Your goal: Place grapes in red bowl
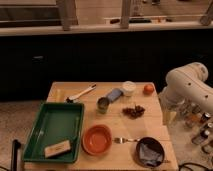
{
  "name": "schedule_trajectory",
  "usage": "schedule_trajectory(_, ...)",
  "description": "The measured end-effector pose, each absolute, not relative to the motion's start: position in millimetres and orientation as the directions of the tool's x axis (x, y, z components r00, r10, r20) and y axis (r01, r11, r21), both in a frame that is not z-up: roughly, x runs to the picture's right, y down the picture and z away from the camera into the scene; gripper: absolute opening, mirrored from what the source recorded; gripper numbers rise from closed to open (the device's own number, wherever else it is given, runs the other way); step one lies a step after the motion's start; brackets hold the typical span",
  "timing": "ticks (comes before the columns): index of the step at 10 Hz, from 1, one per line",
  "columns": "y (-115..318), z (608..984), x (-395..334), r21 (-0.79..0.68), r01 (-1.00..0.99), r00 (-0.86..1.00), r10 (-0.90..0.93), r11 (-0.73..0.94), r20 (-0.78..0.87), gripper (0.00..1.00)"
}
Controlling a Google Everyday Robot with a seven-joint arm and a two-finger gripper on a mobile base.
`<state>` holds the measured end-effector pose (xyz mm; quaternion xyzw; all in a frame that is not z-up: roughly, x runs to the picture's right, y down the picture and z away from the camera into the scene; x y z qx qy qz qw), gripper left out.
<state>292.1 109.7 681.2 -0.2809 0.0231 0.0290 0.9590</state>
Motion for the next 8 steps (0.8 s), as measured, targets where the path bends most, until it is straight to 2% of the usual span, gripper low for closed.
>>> schedule_trajectory(2,109.5,681.9,292.5,-0.537,-0.069,0.997,0.042,0.841,-0.062,0.80)
schedule_trajectory(6,98.0,714.3,279.7,-0.530,-0.036,0.999,0.011,0.848,-0.051,0.80)
schedule_trajectory(8,97.8,718.1,279.3,-0.526,-0.032,0.999,0.008,0.850,-0.047,0.80)
